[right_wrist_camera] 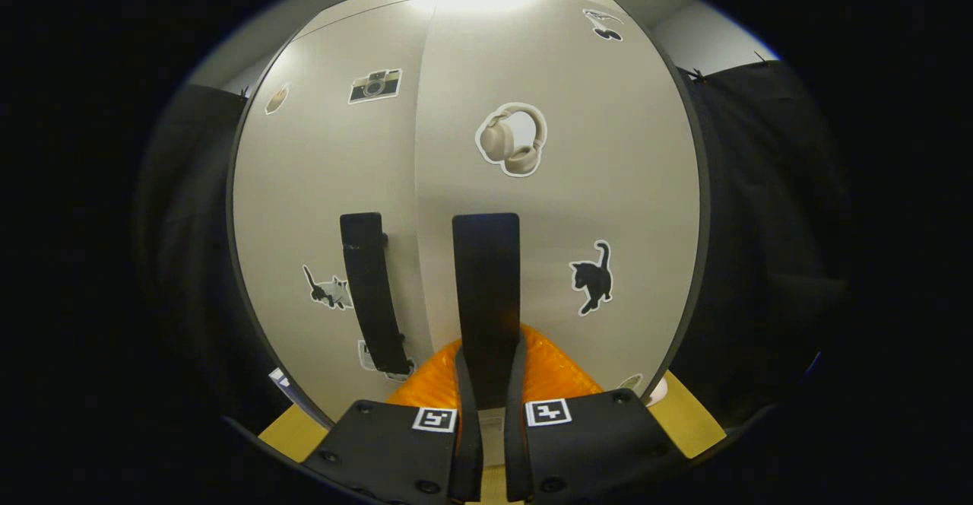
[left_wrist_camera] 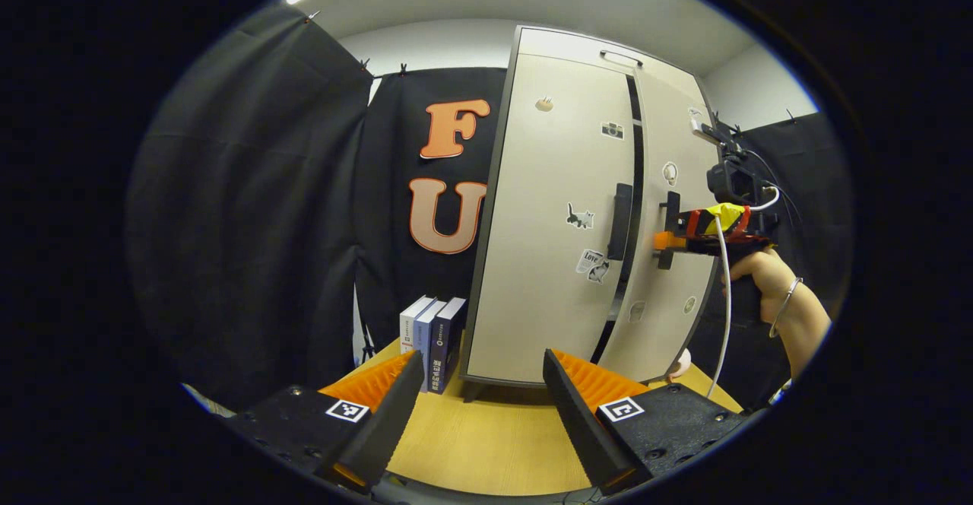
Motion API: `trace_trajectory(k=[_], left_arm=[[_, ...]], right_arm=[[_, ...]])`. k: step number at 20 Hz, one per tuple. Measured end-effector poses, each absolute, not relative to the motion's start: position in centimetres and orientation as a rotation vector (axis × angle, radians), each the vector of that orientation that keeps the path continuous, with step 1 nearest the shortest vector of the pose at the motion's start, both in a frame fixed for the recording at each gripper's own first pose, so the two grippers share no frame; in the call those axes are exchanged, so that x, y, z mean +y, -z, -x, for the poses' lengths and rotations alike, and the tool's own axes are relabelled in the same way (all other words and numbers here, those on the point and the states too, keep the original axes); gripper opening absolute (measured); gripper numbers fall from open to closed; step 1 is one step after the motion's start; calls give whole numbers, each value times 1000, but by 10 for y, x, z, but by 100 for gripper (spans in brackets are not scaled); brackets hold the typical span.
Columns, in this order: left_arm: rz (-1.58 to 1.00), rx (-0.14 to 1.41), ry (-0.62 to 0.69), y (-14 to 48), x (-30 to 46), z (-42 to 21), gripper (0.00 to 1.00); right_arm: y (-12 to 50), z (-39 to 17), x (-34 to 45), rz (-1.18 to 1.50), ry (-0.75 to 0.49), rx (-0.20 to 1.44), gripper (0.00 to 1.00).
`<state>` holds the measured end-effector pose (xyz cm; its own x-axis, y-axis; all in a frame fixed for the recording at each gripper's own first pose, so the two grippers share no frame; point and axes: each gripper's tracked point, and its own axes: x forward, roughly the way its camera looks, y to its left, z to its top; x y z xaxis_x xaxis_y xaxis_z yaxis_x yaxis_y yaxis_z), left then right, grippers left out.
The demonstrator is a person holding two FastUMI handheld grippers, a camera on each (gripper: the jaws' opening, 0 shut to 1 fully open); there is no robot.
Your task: Open the right door of the double-door shoe cabinet with the right hand, and open the left door with the left hand.
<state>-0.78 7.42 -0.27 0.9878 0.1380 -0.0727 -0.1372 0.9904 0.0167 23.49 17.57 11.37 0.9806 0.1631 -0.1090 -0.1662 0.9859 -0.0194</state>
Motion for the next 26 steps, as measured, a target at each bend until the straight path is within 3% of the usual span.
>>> trace_trajectory(k=[9, 26], left_arm=[[-6, 73, -113, -3, 52, 31, 95], [-58, 51, -7, -18, -3, -1, 95]], right_arm=[[-119, -210, 156, 59, -173, 79, 20], [-122, -186, 112, 45, -115, 69, 18]])
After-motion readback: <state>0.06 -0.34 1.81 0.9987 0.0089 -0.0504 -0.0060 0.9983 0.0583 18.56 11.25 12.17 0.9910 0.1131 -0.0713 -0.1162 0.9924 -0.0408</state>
